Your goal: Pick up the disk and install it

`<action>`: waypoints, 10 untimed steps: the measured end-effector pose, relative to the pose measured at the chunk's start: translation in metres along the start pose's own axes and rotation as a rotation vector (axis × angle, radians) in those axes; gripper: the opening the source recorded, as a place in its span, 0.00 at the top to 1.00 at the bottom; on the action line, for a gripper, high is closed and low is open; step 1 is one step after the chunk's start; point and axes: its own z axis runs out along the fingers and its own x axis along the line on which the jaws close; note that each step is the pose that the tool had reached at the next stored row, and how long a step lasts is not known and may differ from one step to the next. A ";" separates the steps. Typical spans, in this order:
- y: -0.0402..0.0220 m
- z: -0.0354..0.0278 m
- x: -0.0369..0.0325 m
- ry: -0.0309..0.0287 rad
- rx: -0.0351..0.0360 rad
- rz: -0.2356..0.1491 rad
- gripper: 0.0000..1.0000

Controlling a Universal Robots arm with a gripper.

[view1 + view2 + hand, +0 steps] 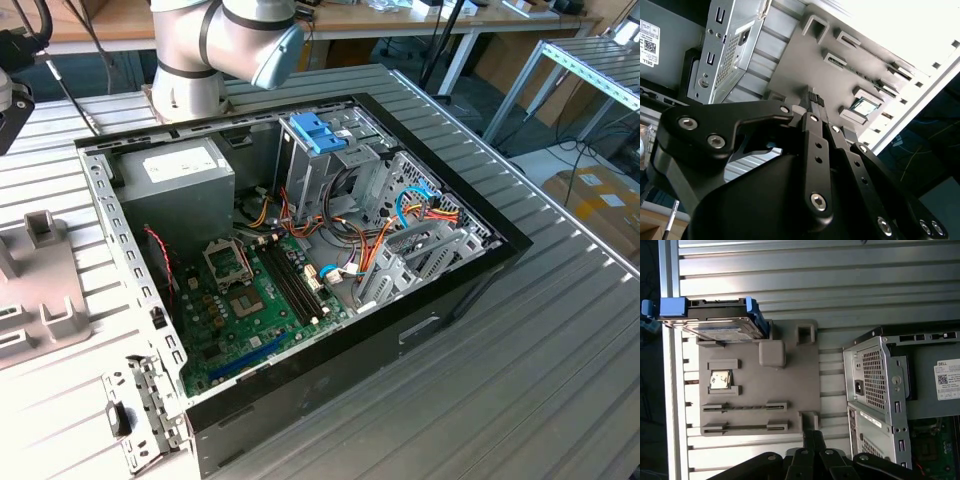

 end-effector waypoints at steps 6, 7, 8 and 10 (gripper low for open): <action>-0.0002 0.0001 0.0032 0.0000 0.0000 0.000 0.89; -0.0003 0.0002 0.0036 -0.0001 -0.0001 0.000 0.89; -0.0003 0.0002 0.0040 -0.0001 -0.0001 0.000 0.89; -0.0004 0.0002 0.0049 0.0000 0.0000 0.000 0.89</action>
